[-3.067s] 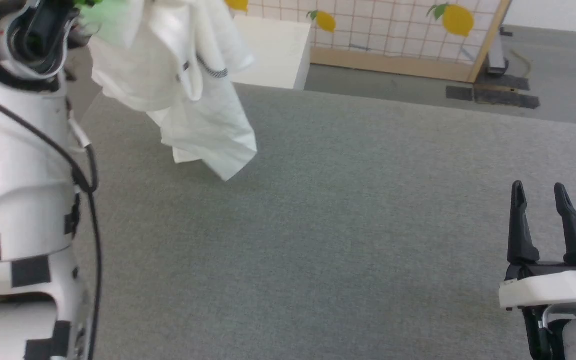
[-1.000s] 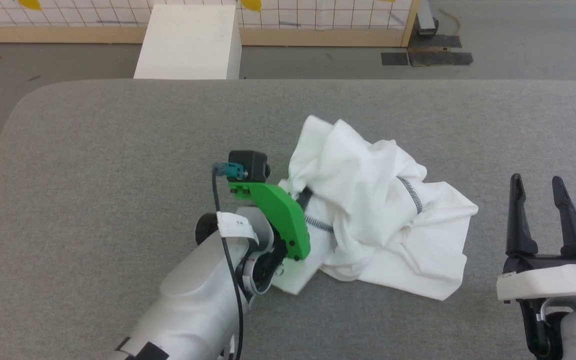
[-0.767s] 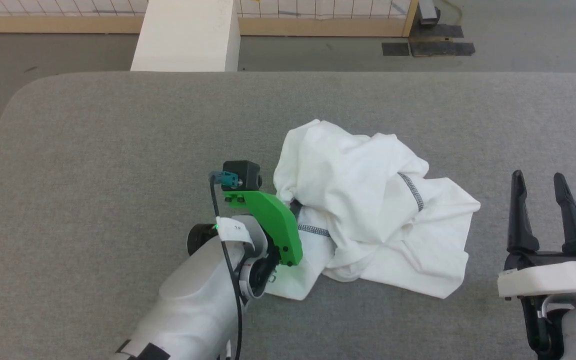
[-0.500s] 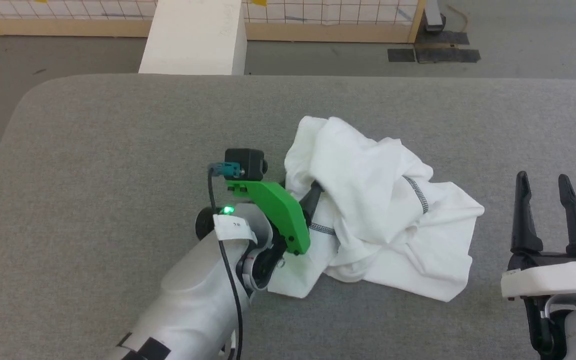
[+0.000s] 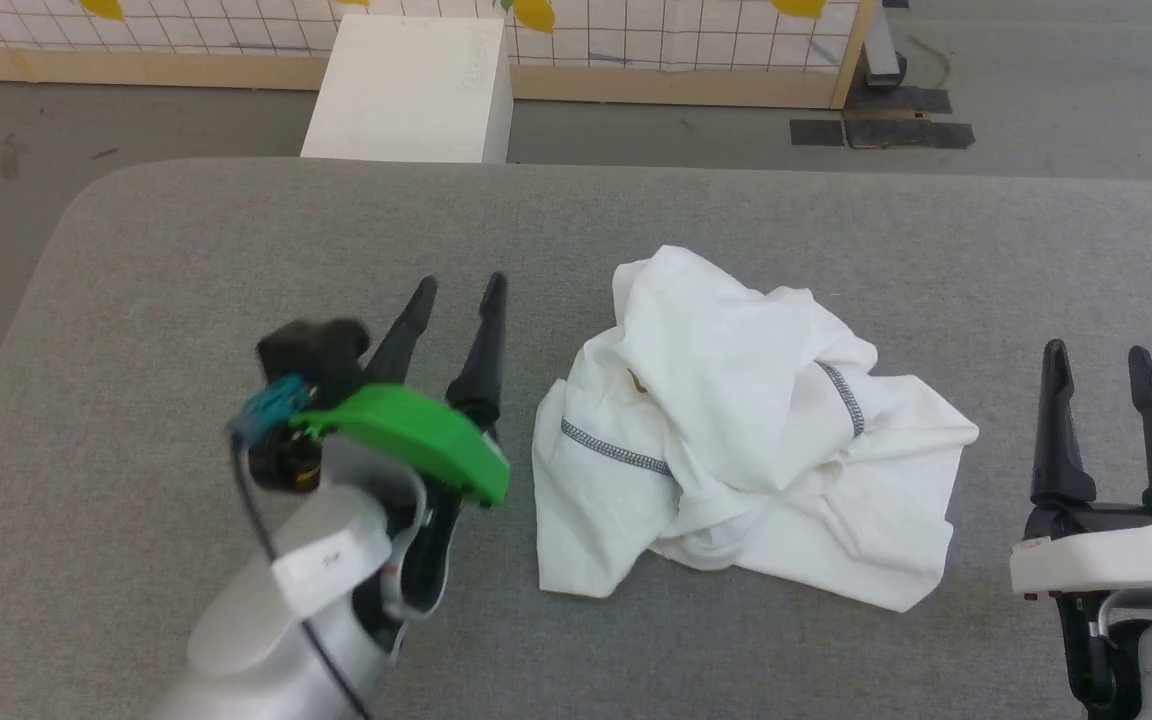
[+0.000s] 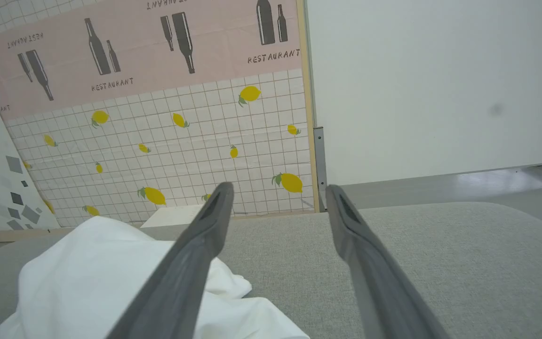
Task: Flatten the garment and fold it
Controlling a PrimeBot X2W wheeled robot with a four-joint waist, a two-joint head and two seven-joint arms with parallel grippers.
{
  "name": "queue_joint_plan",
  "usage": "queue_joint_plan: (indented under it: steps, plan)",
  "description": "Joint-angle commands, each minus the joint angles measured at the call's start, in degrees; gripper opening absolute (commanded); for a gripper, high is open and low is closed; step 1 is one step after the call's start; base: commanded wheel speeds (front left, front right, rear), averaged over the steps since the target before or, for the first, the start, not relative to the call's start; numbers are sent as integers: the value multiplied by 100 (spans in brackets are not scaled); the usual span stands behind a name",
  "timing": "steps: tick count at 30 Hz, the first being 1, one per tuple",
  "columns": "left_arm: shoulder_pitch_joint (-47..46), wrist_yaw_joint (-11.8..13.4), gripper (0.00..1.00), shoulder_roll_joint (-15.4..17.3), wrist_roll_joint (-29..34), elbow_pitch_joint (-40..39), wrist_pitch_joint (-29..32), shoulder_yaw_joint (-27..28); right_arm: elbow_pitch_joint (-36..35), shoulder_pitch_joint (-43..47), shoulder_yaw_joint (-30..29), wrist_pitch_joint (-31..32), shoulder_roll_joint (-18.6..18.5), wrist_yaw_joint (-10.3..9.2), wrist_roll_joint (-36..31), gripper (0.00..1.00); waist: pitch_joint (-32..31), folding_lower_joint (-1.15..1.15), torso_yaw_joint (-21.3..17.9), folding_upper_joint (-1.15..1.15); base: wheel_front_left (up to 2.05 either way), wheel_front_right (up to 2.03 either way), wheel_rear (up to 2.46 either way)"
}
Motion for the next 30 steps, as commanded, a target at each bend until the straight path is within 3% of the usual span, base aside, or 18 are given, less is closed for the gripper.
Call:
queue_joint_plan:
  steps: [1,5,11,17,25,30]
  plan:
    - [264,34,100,78,110,-228,-79,97,-46,73,-5,-28,1,-9,15,100,11,0,2,0,0,0,0]
    - [904,51,100,128,720,-1090,-142,758,-80,117,-17,-28,1,-9,2,100,43,0,1,0,0,0,0]
    - [2184,-232,100,-330,2109,-2009,-146,1953,-86,206,0,-28,1,-9,-19,100,59,0,-32,0,0,0,0]
    - [3161,-612,100,-804,2866,-1959,-147,2618,1,399,61,-28,1,-9,-19,100,-26,0,-24,0,0,0,0]
    - [3446,-1034,100,-1176,3391,-1769,-147,3035,37,497,140,27,1,-9,-66,100,-159,0,31,0,0,0,0]
    - [3414,-1195,100,-1292,3489,-1728,-147,3174,-60,385,112,693,1,-9,-195,100,-141,0,61,0,0,0,0]
